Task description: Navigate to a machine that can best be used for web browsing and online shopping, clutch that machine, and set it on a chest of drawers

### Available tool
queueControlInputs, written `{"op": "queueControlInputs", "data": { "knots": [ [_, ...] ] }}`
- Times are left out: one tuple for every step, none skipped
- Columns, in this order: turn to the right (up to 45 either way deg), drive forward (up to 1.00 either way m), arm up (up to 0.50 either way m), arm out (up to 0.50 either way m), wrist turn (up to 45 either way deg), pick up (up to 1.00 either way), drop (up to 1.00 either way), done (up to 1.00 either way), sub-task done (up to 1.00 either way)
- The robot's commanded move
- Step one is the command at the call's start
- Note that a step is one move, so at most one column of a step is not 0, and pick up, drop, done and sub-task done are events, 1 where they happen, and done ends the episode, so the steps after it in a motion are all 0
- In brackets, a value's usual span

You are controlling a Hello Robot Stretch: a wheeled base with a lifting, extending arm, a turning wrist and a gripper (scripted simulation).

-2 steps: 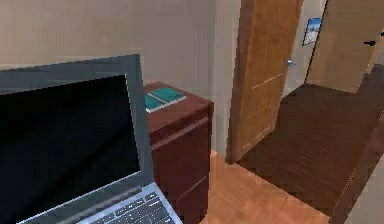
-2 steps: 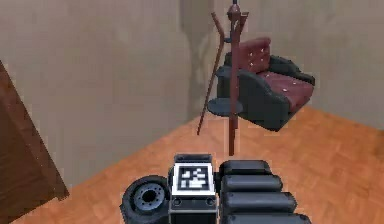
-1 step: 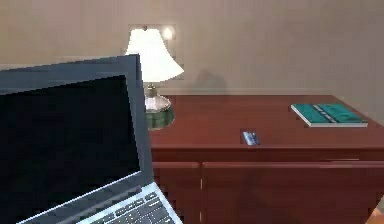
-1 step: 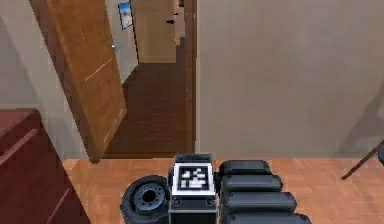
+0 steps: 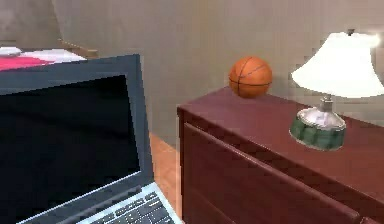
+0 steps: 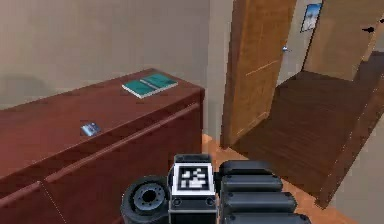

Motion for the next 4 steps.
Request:
{"op": "queueControlInputs", "data": {
  "knots": [
    [-39.0, 0.00, 0.00, 0.00, 0.0, 0.00, 0.00, 0.00, 0.00],
    [0.0, 0.00, 0.00, 0.48, 0.0, 0.00, 0.00, 0.00, 0.00],
    [0.0, 0.00, 0.00, 0.00, 45.0, 0.00, 0.00, 0.00, 0.00],
    [0.0, 0.00, 0.00, 0.00, 45.0, 0.00, 0.00, 0.00, 0.00]
  ]
}}
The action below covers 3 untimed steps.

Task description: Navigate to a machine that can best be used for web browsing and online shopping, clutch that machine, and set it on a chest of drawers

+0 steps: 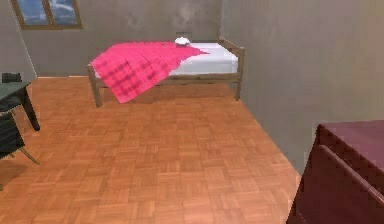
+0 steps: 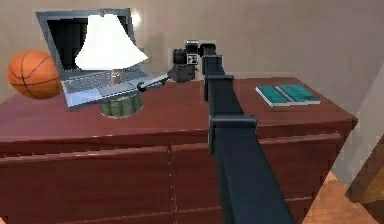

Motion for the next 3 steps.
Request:
{"op": "queueControlInputs", "data": {
  "knots": [
    [0.0, 0.00, 0.00, 0.00, 36.0, 0.00, 0.00, 0.00, 0.00],
    [0.0, 0.00, -0.12, 0.00, 0.0, 0.00, 0.00, 0.00, 0.00],
    [0.0, 0.00, 0.00, 0.00, 0.0, 0.00, 1.00, 0.00, 0.00]
  ]
}}
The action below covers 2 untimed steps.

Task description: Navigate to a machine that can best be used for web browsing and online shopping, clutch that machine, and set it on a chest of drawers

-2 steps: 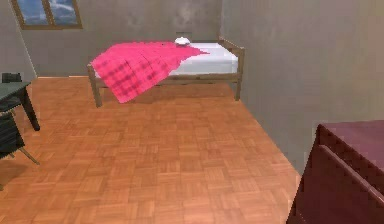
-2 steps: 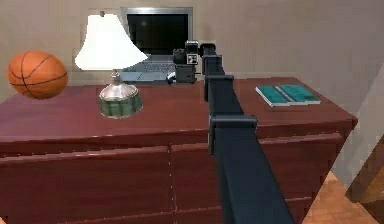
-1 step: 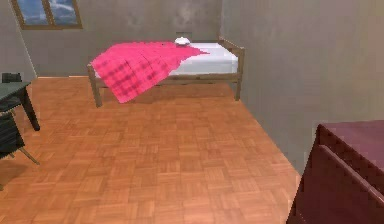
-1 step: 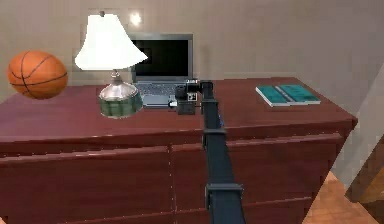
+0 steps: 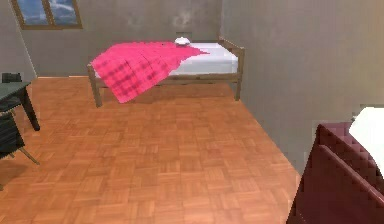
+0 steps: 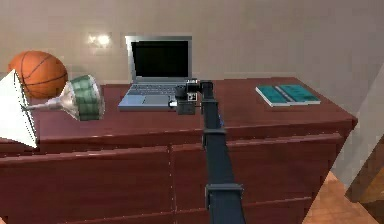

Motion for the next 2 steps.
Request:
{"op": "queueControlInputs", "data": {
  "knots": [
    [0.0, 0.00, 0.10, 0.00, 0.0, 0.00, 0.00, 0.00, 0.00],
    [0.0, 0.00, 0.00, -0.08, 0.0, 0.00, 0.00, 0.00, 0.00]
  ]
}}
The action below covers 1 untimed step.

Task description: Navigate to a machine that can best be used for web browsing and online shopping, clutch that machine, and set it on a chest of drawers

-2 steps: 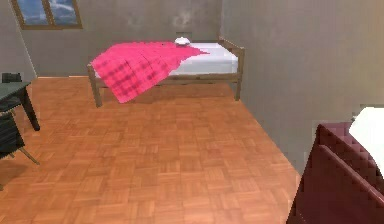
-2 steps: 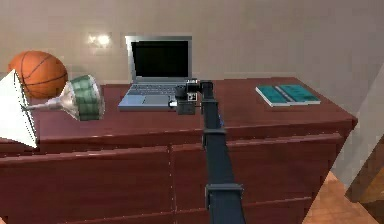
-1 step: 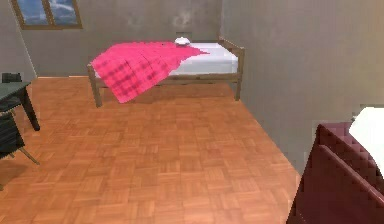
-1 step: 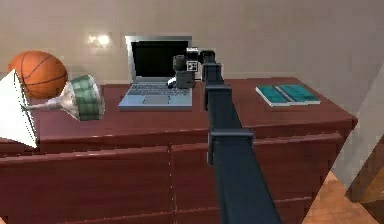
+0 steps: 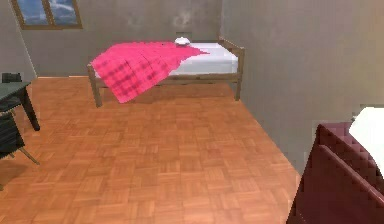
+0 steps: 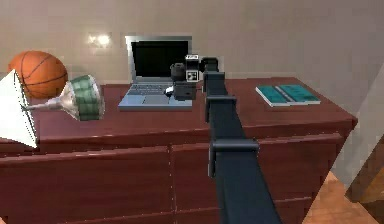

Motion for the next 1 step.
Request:
{"op": "queueControlInputs", "data": {
  "knots": [
    [0.0, 0.00, 0.00, 0.00, 0.0, 0.00, 0.00, 1.00, 0.00]
  ]
}}
